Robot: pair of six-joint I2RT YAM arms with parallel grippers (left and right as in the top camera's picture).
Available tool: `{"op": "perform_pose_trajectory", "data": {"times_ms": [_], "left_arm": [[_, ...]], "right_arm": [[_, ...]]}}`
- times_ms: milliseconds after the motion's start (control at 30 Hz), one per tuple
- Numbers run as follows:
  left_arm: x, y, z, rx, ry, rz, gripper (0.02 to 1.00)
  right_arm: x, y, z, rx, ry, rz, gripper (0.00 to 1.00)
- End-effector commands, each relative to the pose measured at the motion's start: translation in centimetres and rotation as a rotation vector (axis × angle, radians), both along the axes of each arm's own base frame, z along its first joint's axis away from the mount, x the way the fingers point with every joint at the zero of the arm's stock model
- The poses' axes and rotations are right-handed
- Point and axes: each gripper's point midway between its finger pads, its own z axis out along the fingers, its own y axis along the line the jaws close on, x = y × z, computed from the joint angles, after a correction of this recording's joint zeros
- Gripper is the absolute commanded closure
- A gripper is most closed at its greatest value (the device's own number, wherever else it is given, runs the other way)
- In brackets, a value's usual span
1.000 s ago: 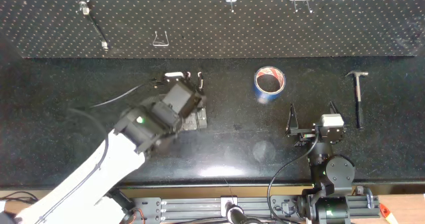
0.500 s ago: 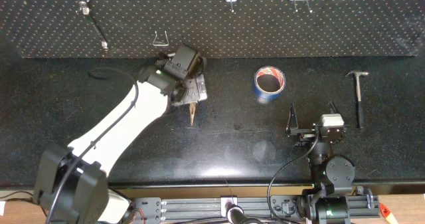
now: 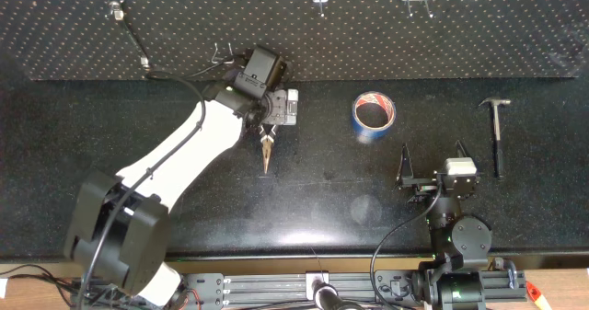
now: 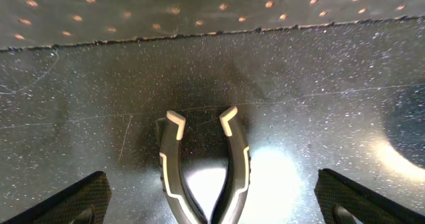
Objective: Place Tools Onto Pegboard
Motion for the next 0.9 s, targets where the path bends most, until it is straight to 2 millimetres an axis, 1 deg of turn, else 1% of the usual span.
{"op": "perform_pose_trajectory", "data": {"times_ms": [33, 200, 300, 467, 600, 700, 800, 833, 900], "left_arm": [[0.4, -0.2, -1.2, -0.020, 0.037, 0.037, 0.023], [0.5, 0.9, -2.0, -0.001, 0.053, 0.126, 0.023], [0.4, 0.9, -2.7, -0.002, 0.071, 0.152, 0.023], [0.0, 1.0, -3.3, 0.012, 0.095, 0.149, 0.023], [-0.8, 0.8, -4.1, 0.028, 0.136, 0.089, 0.023], [-1.3, 0.4, -4.2, 0.005, 0.161, 0.078, 0.023], [-2.9, 0.5, -4.4, 0.015, 0.231, 0.067, 0.023], [-3.2, 0.4, -4.1, 0.022, 0.242, 0.060, 0.023], [-2.4, -0.1, -3.4, 0.025, 0.210, 0.057, 0.023]], "right_arm": [[0.0, 0.2, -0.1, -0.003, 0.000, 0.007, 0.020], [0.0, 0.2, -0.1, -0.003, 0.000, 0.007, 0.018], [0.0, 0.2, -0.1, -0.003, 0.000, 0.007, 0.018], [0.0, 0.2, -0.1, -0.003, 0.000, 0.007, 0.018], [0.0, 0.2, -0.1, -0.003, 0.000, 0.007, 0.018], [0.0, 0.2, -0.1, -0.003, 0.000, 0.007, 0.018], [0.0, 0.2, -0.1, -0.003, 0.000, 0.007, 0.018], [0.0, 0.2, -0.1, -0.003, 0.000, 0.007, 0.018], [0.0, 0.2, -0.1, -0.003, 0.000, 0.007, 0.018]]}}
